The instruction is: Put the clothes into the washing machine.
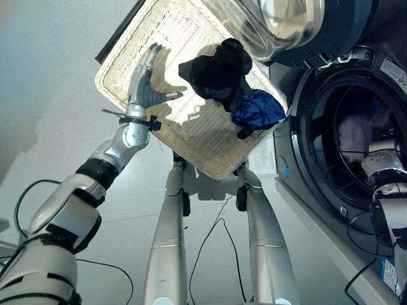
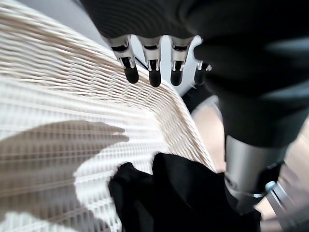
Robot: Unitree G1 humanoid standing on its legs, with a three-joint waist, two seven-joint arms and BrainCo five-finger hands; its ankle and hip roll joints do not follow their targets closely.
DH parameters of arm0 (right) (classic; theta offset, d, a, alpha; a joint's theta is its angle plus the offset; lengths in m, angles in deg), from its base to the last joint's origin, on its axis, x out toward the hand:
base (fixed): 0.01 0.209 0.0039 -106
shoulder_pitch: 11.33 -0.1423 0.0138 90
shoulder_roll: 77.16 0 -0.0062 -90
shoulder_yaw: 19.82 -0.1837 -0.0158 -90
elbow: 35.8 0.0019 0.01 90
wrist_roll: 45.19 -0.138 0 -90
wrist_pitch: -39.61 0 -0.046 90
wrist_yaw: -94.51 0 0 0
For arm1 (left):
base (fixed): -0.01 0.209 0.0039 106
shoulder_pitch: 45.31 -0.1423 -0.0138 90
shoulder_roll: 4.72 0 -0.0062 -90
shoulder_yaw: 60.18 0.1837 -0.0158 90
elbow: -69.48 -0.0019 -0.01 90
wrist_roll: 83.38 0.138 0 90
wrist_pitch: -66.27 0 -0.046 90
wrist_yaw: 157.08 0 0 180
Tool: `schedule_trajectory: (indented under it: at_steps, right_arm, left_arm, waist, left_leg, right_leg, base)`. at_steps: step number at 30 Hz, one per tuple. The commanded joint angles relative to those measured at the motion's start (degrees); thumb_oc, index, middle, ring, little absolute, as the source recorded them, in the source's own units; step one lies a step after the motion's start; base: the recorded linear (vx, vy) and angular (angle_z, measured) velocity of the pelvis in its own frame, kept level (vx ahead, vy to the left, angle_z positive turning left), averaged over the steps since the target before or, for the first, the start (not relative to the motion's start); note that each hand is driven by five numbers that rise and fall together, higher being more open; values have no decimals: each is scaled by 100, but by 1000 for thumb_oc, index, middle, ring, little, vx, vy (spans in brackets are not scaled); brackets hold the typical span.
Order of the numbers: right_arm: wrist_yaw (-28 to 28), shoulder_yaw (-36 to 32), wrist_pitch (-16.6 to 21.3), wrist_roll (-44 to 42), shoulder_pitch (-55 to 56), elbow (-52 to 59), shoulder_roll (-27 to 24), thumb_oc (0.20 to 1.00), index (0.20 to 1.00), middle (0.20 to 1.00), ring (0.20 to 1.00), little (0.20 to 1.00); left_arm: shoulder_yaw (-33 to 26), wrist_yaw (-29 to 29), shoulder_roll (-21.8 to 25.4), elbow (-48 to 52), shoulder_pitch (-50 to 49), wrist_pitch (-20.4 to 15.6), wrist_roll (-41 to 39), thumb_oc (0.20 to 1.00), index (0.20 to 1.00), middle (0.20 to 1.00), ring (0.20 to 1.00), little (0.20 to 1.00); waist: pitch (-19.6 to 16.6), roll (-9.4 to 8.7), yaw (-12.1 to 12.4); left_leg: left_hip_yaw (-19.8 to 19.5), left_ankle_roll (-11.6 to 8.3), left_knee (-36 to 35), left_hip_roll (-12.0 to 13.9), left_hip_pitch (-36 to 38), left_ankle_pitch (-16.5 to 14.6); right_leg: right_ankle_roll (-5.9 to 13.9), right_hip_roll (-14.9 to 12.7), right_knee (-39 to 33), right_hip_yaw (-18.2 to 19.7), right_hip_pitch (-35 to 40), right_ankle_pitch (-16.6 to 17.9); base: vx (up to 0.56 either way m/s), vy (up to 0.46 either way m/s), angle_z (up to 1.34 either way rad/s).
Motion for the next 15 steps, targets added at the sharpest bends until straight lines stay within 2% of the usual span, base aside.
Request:
schedule_trajectory:
  at_steps: [1, 2, 4, 6, 9, 12, 15]
  right_arm:
    - [-153, 330, -349, 441, -84, -112, -1047, 1000, 1000, 1000, 1000, 1000]
    - [-235, 432, -478, 457, -107, -162, -993, 1000, 1000, 1000, 1000, 1000]
    - [-261, 683, -1086, 858, -233, -402, -869, 1000, 1000, 1000, 1000, 1000]
    - [-232, 757, -1333, 1247, -234, -447, -816, 1000, 1000, 1000, 1000, 1000]
    - [-275, 944, -1610, 1966, -256, -496, -686, 1000, 1000, 1000, 1000, 1000]
    - [-239, 1103, -1895, 2329, -272, -528, -529, 1000, 1000, 1000, 1000, 1000]
    - [-78, 1153, -1858, 2421, -205, -543, -376, 1000, 1000, 1000, 1000, 1000]
  left_arm:
    - [-84, -217, -157, -111, 280, 109, 578, 1000, 1000, 1000, 1000, 1000]
    - [75, -230, -158, -146, 412, 188, 735, 1000, 1000, 1000, 1000, 1000]
    - [679, -201, -226, -343, 903, 505, 1225, 1000, 1000, 1000, 1000, 1000]
    - [846, -168, -262, -424, 1056, 630, 1309, 1000, 1000, 1000, 1000, 1000]
    - [1073, -95, -360, -615, 1300, 834, 1463, 1000, 1000, 1000, 1000, 1000]
    - [1193, 1, -461, -855, 1510, 961, 1492, 1000, 1000, 1000, 1000, 1000]
    - [1255, 37, -549, -1084, 1635, 1038, 1526, 1000, 1000, 1000, 1000, 1000]
  waist:
    - [-131, -1, -85]
    - [-131, 9, -93]
    - [-131, 60, -155]
    - [-131, 64, -195]
    - [-131, 74, -251]
    - [-131, 70, -310]
    - [-131, 63, -364]
  left_leg:
    - [56, -83, 672, -319, 37, -811]
    - [64, -81, 666, -321, 31, -808]
    - [130, -76, 653, -310, -5, -798]
    - [157, -74, 655, -297, -17, -800]
    - [215, -72, 638, -272, -32, -795]
    - [248, -81, 639, -255, -61, -799]
    - [289, -88, 642, -230, -90, -798]
  right_leg:
    - [633, 185, -941, -395, 342, 808]
    - [634, 185, -946, -391, 330, 816]
    - [645, 199, -936, -354, 263, 827]
    - [654, 204, -938, -329, 241, 834]
    - [671, 217, -938, -288, 194, 845]
    - [680, 230, -943, -244, 141, 848]
    - [685, 241, -935, -204, 96, 845]
  base:
    - [0, 0, 0]
    - [0, 0, 0]
    - [-15, 57, 2]
    - [-14, 47, 1]
    - [-14, 42, 0]
    - [-11, 44, -5]
    - [-4, 26, -4]
